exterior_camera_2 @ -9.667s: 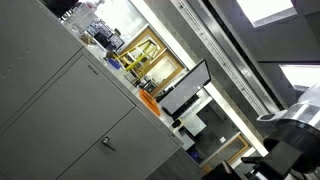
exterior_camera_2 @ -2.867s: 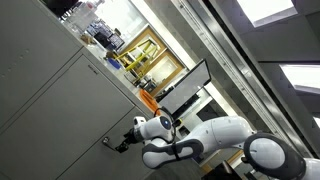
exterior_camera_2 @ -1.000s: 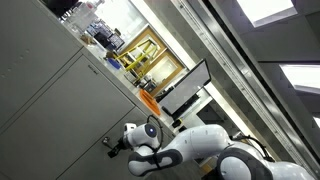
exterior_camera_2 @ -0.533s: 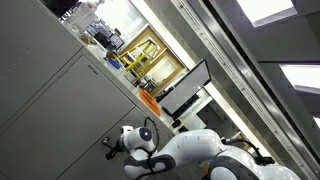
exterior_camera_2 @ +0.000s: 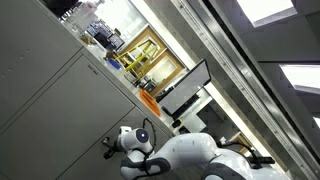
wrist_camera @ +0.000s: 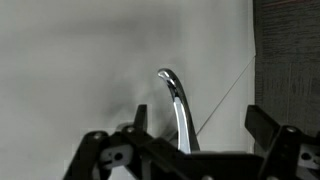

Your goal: Open the right cupboard door

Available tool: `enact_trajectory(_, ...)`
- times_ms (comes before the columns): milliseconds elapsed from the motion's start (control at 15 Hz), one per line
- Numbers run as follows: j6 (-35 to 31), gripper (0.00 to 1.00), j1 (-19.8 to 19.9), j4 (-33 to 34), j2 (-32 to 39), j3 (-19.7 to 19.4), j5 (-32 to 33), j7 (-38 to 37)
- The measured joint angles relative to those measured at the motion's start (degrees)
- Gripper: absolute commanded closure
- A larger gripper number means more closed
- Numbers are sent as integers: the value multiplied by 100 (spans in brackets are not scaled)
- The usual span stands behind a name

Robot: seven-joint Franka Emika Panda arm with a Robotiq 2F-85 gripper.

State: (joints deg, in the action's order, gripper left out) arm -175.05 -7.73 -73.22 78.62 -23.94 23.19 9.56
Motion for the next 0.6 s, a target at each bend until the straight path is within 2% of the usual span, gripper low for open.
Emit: enact_trajectory(600,40,0,11,323,216,-16,-62,-3)
